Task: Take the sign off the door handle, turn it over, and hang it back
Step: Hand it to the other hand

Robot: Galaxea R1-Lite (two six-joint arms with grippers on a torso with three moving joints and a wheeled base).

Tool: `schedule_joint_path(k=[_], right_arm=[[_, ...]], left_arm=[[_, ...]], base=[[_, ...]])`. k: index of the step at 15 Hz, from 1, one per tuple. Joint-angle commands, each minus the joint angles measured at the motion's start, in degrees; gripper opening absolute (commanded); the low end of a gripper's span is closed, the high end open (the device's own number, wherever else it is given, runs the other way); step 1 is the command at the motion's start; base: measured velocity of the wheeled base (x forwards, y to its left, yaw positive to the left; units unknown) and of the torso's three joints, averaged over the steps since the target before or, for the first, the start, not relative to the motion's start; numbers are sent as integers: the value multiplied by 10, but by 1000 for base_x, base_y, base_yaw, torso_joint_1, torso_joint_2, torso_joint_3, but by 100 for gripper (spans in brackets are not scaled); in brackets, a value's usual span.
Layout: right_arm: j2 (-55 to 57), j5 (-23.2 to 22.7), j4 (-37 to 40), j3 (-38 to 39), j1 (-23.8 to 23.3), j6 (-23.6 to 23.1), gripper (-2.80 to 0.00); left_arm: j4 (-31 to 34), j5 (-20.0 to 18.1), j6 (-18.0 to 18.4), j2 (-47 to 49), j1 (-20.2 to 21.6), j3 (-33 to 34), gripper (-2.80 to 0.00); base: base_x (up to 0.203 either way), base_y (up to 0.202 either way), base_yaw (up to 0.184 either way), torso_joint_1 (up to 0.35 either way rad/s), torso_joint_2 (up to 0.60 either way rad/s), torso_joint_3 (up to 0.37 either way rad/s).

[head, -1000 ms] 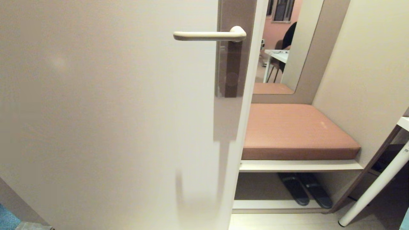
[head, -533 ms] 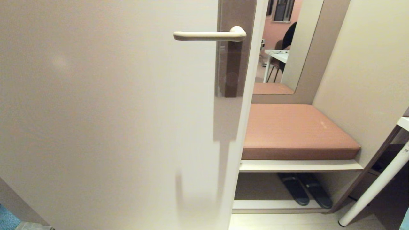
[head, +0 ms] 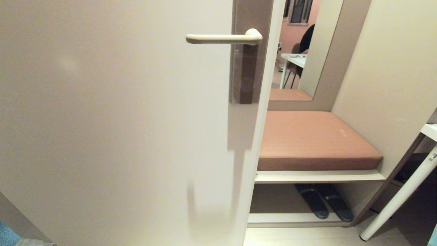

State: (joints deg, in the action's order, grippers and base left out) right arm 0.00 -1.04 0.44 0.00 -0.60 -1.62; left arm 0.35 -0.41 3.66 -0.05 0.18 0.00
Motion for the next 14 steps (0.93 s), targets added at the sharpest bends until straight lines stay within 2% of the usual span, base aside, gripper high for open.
schedule_joint_path(k=[1, 14], right_arm=[[1, 0, 0, 0, 1, 0, -280], [1, 0, 0, 0, 1, 0, -280]], left_arm=[[0, 0, 0, 0, 1, 0, -280], [1, -1, 0, 0, 1, 0, -280]], base=[[4, -76, 10, -2, 2, 2], [0, -184, 1, 2, 3, 2]])
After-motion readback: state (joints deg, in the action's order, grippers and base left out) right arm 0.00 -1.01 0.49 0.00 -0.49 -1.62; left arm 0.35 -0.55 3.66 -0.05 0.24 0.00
